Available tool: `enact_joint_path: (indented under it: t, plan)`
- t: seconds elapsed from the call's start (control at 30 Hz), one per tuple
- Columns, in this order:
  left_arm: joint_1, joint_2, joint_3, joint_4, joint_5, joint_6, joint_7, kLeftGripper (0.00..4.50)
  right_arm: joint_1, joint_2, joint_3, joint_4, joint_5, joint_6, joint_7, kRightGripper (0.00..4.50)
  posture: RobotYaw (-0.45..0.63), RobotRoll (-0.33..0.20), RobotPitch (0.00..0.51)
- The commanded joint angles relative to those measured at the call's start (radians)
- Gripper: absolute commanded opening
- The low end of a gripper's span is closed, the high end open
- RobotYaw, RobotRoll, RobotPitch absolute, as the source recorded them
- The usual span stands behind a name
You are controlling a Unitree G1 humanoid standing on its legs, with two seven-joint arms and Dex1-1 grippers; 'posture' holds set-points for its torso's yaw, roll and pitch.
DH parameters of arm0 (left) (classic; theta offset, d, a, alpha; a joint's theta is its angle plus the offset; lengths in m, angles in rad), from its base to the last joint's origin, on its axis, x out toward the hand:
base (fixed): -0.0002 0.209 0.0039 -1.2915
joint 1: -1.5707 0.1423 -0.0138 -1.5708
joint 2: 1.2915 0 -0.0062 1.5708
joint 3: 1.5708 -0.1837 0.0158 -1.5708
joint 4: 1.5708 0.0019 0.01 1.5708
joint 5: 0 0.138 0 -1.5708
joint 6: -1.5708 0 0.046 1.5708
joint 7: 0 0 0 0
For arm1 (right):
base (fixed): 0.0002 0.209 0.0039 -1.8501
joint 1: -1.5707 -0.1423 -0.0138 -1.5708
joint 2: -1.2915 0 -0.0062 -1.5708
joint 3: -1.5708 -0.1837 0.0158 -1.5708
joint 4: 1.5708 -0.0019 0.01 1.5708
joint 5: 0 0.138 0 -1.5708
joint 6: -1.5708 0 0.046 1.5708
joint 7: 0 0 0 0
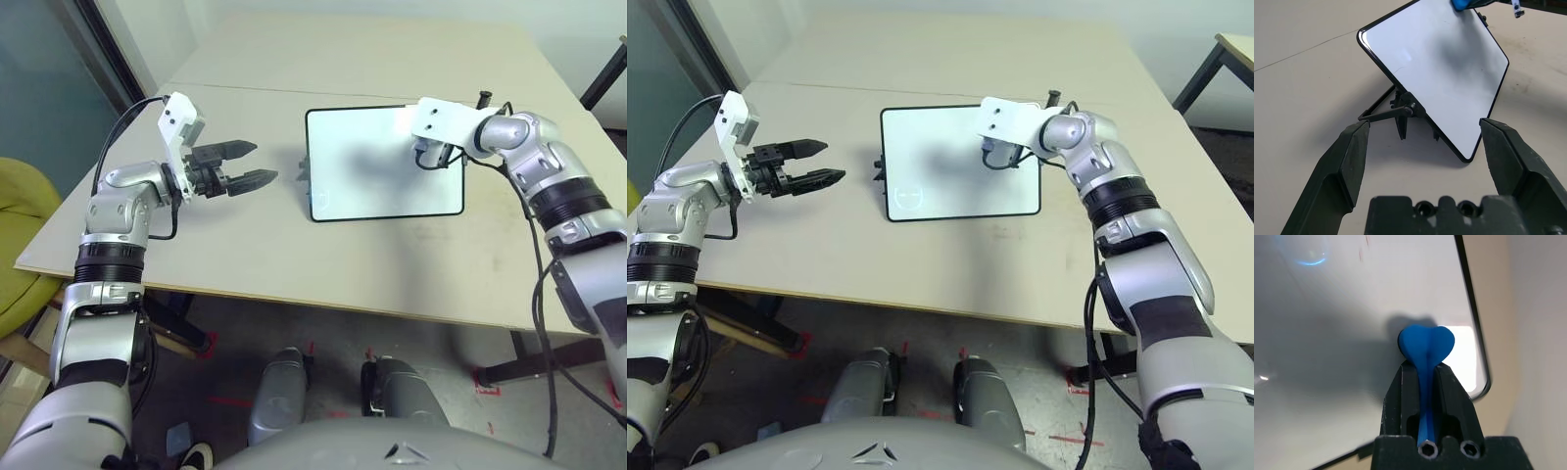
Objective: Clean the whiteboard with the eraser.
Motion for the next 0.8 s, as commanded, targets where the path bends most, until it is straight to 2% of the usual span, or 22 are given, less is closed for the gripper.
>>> enact_joint_path:
  t: [0.03, 0.23, 0.37, 0.57, 0.8]
  plan:
    - [0.013, 0.004, -0.002, -0.007, 0.011, -0.009, 0.007, 4.5, 0.05, 0.004, -0.12, -0.116, 0.14, 0.209, 0.077, 0.14, 0.27, 0.0, 0.059]
    - [0.032, 0.014, 0.004, -0.023, 0.007, -0.009, 0.012, 4.5, 0.103, 0.02, -0.358, -0.334, 0.318, 0.736, -0.001, 0.14, 0.27, 0.0, 0.064]
    - [0.035, 0.011, 0.0, -0.021, 0.009, -0.012, 0.012, 4.5, 0.144, -0.005, -0.429, -0.408, 0.353, 0.929, -0.067, 0.14, 0.26, 0.0, 0.065]
    - [0.029, -0.002, -0.008, -0.013, 0.011, -0.017, 0.015, 4.5, 0.217, -0.037, -0.465, -0.41, 0.369, 1.013, -0.158, 0.14, 0.25, 0.0, 0.063]
    - [0.029, -0.002, -0.008, -0.012, 0.011, -0.019, 0.013, 4.5, 0.265, -0.026, -0.529, -0.285, 0.398, 1.015, -0.265, 0.14, 0.26, 0.0, 0.061]
